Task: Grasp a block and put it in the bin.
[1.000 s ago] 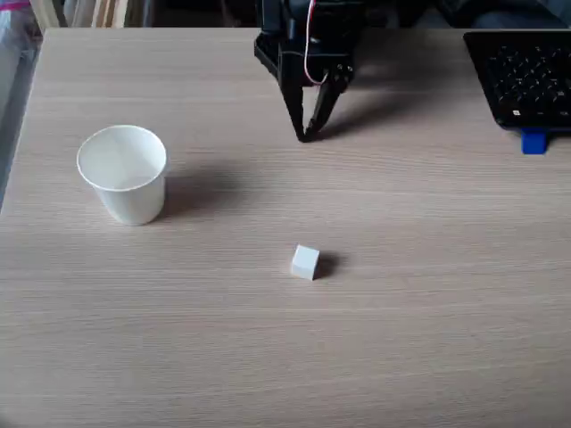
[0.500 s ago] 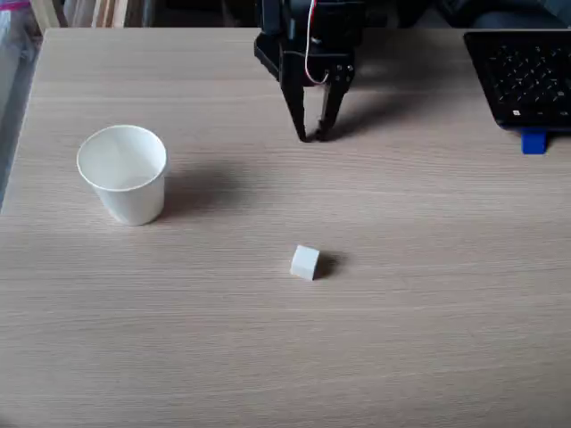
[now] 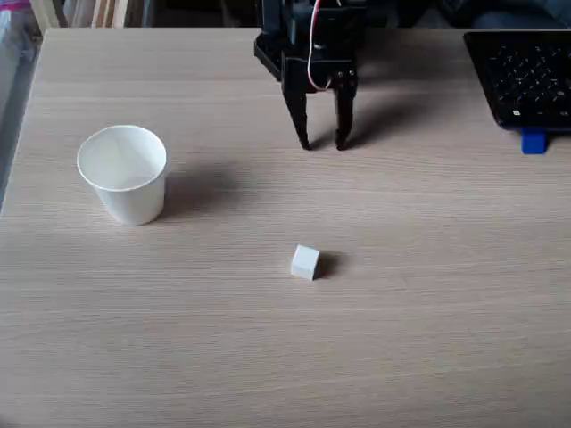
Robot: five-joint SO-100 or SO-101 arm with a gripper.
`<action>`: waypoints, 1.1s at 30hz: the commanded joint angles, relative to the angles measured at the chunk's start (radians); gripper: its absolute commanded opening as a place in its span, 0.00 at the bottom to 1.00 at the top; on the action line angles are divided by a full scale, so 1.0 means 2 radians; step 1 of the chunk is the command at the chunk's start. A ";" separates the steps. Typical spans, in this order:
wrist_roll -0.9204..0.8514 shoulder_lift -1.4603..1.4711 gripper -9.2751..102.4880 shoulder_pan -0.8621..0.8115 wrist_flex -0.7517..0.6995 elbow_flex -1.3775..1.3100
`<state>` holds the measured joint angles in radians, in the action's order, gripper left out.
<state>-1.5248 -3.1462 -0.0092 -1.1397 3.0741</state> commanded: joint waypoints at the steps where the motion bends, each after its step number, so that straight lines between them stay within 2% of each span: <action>1: 0.006 0.035 0.29 -0.002 0.028 -0.031; 15: 0.038 0.208 0.31 -0.008 0.120 -0.119; 33: 0.104 0.389 0.34 -0.008 0.178 -0.229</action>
<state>-1.3346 -2.4114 -0.0261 -0.8053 2.6753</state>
